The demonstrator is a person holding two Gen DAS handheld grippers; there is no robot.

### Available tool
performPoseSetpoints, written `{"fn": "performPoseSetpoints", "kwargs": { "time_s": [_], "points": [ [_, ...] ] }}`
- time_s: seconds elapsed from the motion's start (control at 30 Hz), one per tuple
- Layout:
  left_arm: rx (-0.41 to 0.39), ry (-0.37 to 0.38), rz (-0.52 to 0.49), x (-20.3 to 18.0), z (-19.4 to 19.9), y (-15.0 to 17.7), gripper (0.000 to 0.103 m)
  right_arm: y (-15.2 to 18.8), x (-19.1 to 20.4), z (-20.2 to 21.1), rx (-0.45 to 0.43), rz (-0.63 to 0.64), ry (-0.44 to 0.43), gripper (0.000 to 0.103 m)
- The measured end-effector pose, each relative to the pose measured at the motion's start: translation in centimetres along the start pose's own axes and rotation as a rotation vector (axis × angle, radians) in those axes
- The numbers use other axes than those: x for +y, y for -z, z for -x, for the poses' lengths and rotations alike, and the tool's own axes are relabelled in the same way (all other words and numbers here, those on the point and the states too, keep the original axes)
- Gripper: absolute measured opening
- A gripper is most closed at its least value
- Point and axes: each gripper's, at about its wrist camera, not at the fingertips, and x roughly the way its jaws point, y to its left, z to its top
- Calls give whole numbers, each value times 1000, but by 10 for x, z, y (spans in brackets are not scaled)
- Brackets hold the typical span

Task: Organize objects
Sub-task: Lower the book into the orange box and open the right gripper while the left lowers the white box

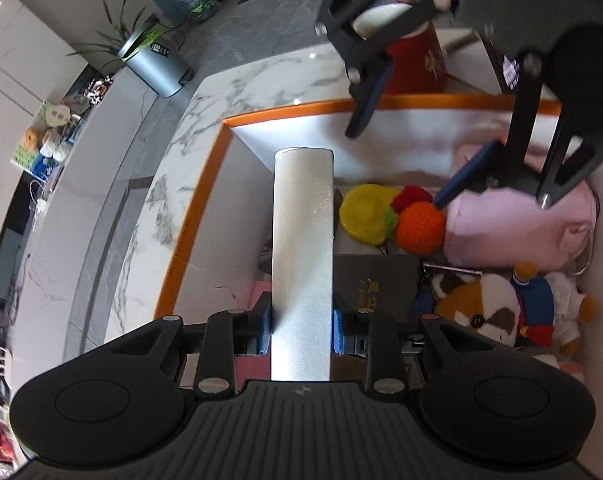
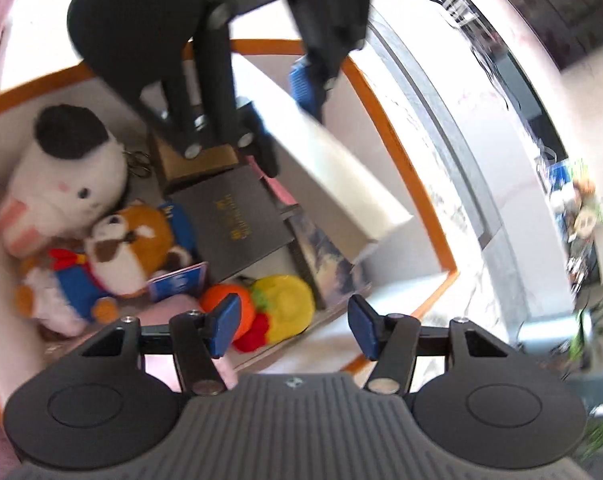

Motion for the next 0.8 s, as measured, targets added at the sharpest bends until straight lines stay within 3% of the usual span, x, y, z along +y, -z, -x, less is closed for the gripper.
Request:
{"fn": "performPoseSetpoints", "kwargs": {
  "time_s": [0.17,0.4,0.5,0.7,0.8],
  "points": [
    [14,-45,-68,-15,-18,-3,33,-3,-5,-1,9,-69,12,60],
    [15,-86,-49,-22,-32,-6,33,5,-2,-1,6,-117,6,61],
    [3,-74,-26,-20,-31,-8,34,5,0,-5,11,-117,4,62],
    [-19,46,85,-9,-17,-8,57,3,-3,-5,28,-157,-22,63],
    [-10,73,106,-10,-13,-8,60,-4,3,-5,37,-155,-26,63]
  ]
}}
